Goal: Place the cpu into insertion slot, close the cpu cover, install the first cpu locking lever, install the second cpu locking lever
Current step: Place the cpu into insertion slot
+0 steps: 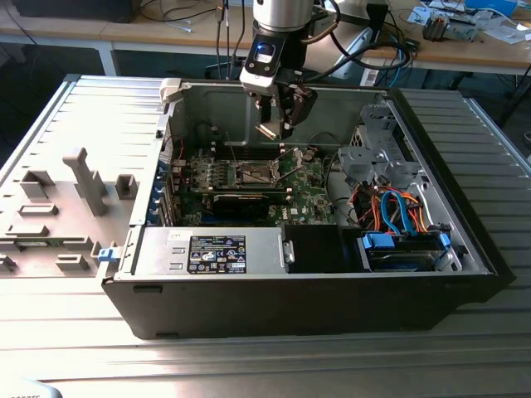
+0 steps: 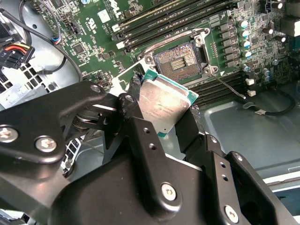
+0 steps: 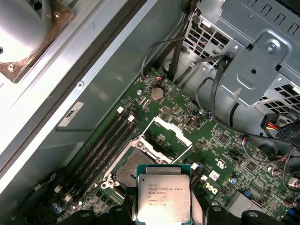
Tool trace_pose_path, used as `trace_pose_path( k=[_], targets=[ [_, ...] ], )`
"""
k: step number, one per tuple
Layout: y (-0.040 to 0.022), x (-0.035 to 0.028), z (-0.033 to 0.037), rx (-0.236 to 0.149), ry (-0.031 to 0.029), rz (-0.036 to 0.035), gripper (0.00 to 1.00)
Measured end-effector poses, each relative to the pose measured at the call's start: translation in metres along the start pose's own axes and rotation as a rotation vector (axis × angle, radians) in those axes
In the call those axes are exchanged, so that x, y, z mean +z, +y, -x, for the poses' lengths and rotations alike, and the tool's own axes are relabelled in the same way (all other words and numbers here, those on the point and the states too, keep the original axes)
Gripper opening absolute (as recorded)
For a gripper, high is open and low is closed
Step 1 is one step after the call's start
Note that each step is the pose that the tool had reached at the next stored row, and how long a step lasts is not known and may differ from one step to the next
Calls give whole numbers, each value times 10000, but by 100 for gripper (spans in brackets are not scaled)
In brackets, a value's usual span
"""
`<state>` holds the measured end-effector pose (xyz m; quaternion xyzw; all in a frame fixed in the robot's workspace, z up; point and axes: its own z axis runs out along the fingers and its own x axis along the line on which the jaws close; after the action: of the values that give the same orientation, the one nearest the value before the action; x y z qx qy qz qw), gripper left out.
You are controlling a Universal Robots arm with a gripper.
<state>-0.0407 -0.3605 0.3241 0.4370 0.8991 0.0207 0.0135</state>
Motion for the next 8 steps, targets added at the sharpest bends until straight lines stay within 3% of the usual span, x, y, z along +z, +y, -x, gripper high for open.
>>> trace_pose_path(
  k=[6, 8],
  targets=[
    [0, 1, 0, 40, -3, -1, 54],
    [-2, 47, 0, 390, -32, -13, 54]
  ],
)
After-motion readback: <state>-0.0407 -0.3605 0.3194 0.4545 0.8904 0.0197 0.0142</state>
